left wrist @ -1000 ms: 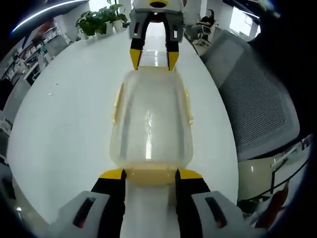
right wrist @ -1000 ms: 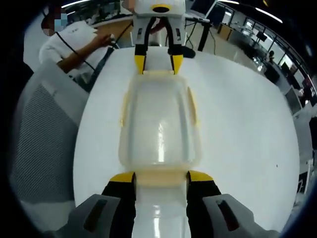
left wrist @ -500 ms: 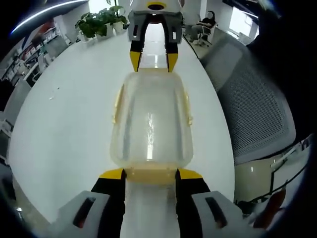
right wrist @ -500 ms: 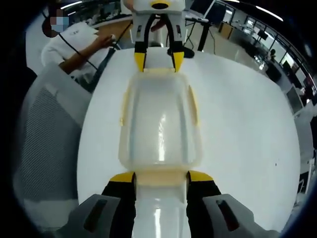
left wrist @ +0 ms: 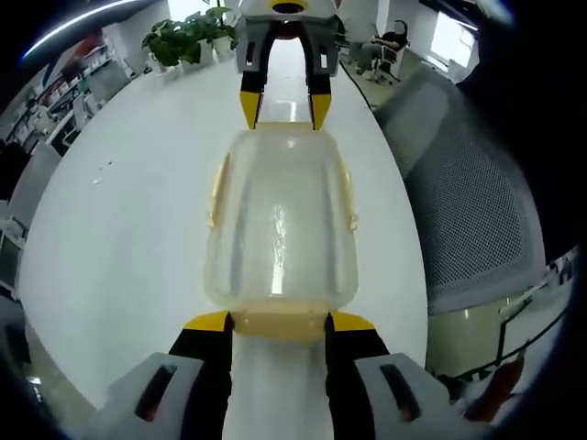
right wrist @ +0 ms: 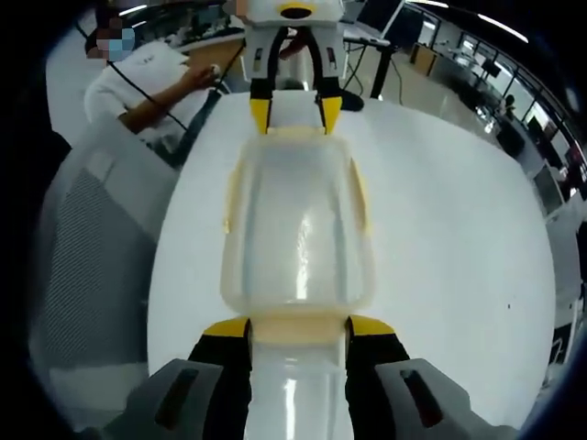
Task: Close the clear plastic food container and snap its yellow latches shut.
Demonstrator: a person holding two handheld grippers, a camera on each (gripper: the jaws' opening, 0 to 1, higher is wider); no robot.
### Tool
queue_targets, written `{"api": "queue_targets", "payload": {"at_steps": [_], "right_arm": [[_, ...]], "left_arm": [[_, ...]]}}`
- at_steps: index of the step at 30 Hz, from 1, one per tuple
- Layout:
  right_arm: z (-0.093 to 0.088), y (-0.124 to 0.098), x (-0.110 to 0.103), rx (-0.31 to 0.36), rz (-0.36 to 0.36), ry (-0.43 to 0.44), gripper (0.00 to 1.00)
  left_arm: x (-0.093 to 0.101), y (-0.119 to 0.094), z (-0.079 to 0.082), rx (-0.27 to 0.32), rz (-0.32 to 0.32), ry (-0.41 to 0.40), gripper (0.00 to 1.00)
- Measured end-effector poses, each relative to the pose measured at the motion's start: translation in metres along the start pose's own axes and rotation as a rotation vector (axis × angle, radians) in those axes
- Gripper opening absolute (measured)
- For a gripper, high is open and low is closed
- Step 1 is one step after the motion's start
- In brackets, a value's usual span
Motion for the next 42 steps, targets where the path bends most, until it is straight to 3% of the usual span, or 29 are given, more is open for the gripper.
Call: {"api": "queue_targets", "payload": {"at_steps": [12, 34, 42], "right_arm": [[-0.023, -0.008, -0.007, -0.001, -0.002, 0.013, 0.39], [-0.075, -0.032, -0.013, -0.008, -0.016, 0.037, 0.39], [-0.088, -0.034, -0.014, -0.011, -0.013, 0.044, 0.39]], "left_arm": [[0.007, 0.006, 0.022, 0.006, 0.003, -0.002, 0.38], [0.007, 0.026, 0.076, 0.021, -0.003, 0.032, 0.38], [0.007, 0.033, 0.087, 0.021, -0.011, 0.035, 0.38]]}}
Point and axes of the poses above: the point that each gripper's makers call its tool centre point, and the gripper's own axes: y roughly forward along the fingers, x roughly to its right, z roughly out of its top, the point moved 9 cm from there along -y, roughly backward along the fingers, and after that the axes turned 4 degrees about -x, right-handed, at the moved point
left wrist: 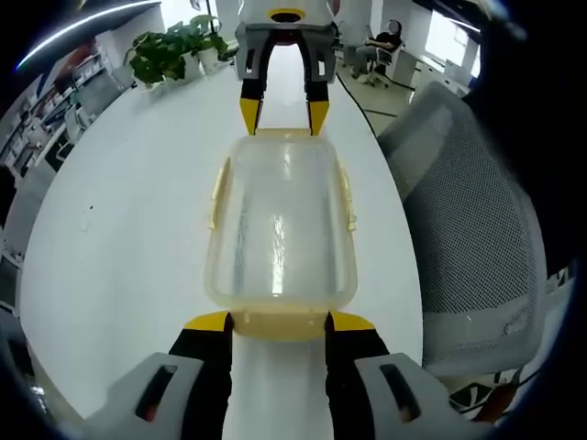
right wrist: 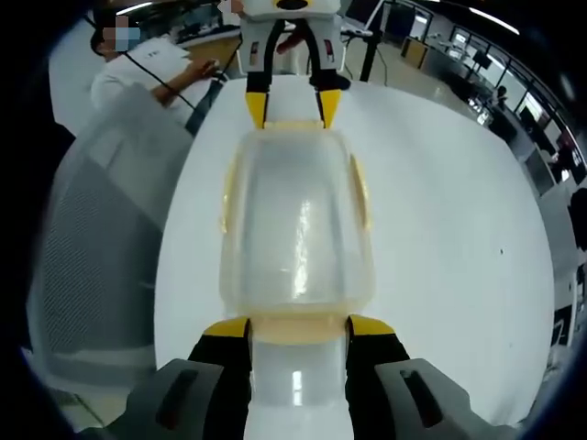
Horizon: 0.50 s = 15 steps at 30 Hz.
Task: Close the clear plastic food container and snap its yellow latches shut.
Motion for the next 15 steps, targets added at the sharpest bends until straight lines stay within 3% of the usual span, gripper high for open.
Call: {"api": "queue_targets", "payload": {"at_steps": [15], "right_arm": [[-0.025, -0.002, -0.001, 0.002, 0.011, 0.019, 0.39]], "left_arm": [[-0.001, 0.016, 0.020, -0.007, -0.014, 0.008, 0.39]]}}
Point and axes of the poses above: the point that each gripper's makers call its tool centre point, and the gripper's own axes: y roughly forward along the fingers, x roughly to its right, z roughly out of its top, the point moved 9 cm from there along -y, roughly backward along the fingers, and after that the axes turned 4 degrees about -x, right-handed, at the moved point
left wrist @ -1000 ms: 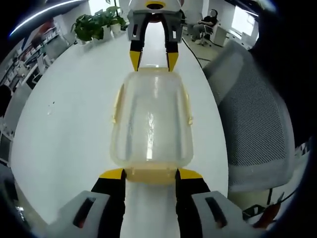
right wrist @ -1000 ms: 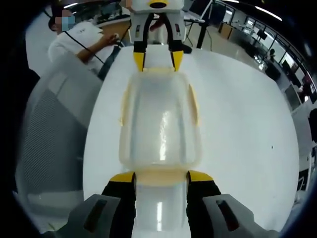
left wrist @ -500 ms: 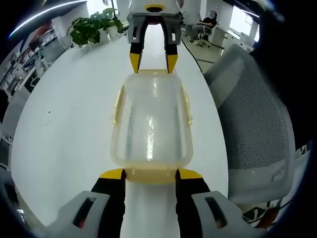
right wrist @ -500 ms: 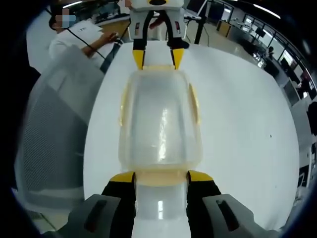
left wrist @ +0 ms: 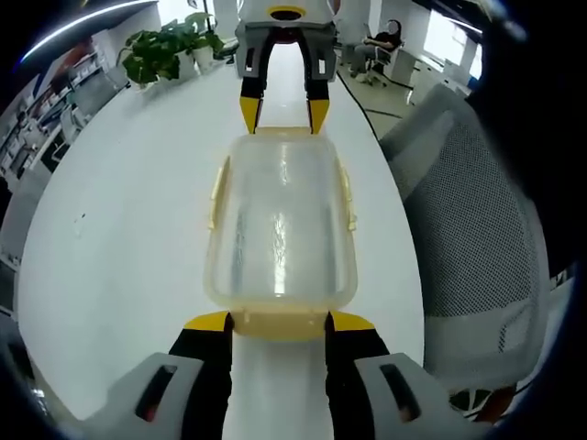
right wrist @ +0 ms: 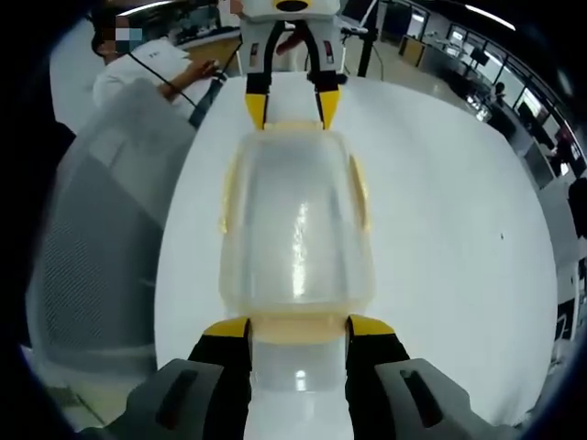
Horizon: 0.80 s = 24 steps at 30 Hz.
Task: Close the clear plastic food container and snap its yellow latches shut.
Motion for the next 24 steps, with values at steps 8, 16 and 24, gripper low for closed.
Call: {"api": "queue_targets", "payload": {"at_steps": [8, 16, 24], "right_arm": [[-0.015, -0.003, 0.001, -0.005, 0.003, -0.005, 0.39], [-0.028, -0.008, 0.000, -0.007, 0.002, -0.011, 0.39], [-0.042, -0.013, 0.002, -0.008, 0.002, -0.013, 0.39]], "left_arm": [[0.000, 0.007, 0.013, 0.003, -0.008, -0.010, 0.39], [0.001, 0.014, 0.026, 0.002, -0.011, -0.014, 0.38], [0.001, 0.018, 0.039, 0.003, -0.009, -0.021, 0.38]]}}
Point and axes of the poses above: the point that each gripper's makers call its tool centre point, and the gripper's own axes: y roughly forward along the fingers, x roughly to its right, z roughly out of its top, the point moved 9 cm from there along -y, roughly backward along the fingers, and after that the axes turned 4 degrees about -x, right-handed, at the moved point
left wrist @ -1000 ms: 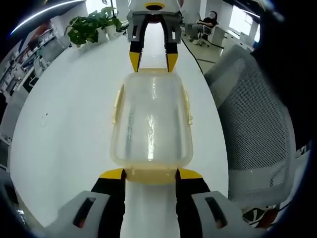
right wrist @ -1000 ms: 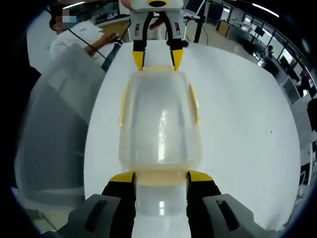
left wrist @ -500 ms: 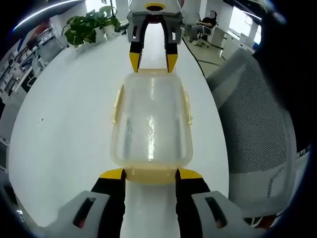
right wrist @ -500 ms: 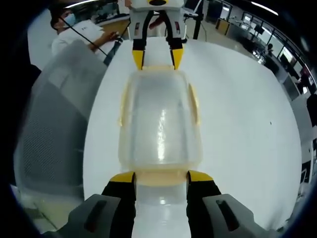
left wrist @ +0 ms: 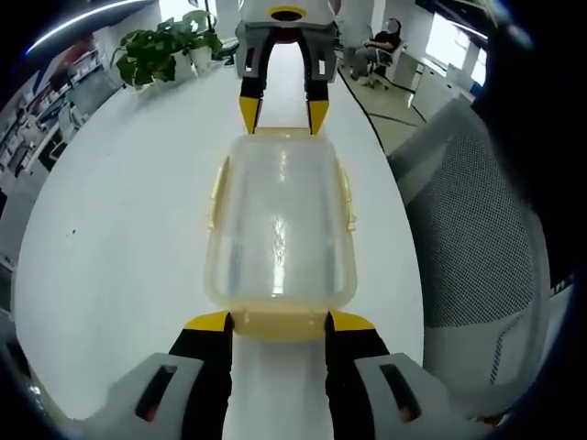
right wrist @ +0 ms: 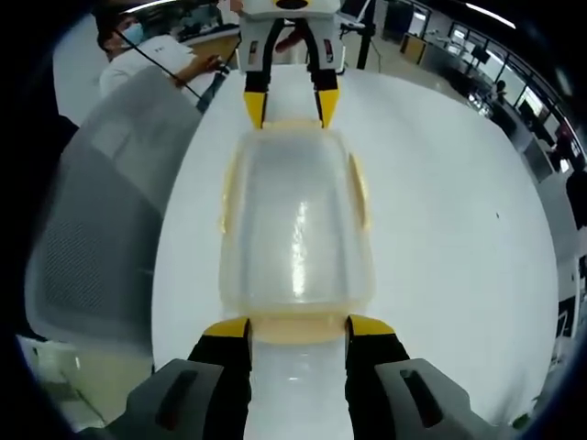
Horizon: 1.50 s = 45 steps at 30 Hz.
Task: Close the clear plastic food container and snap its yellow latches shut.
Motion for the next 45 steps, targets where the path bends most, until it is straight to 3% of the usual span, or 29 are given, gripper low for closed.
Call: {"api": "queue_targets", "payload": {"at_steps": [23, 45], "right_arm": [[-0.026, -0.012, 0.002, -0.011, -0.003, -0.009, 0.39], [-0.042, -0.014, 0.001, -0.009, -0.001, -0.005, 0.39]], "left_arm": [[0.000, 0.008, 0.028, 0.011, 0.004, -0.004, 0.38], [0.002, 0.018, 0.042, 0.006, -0.005, -0.012, 0.38]]}}
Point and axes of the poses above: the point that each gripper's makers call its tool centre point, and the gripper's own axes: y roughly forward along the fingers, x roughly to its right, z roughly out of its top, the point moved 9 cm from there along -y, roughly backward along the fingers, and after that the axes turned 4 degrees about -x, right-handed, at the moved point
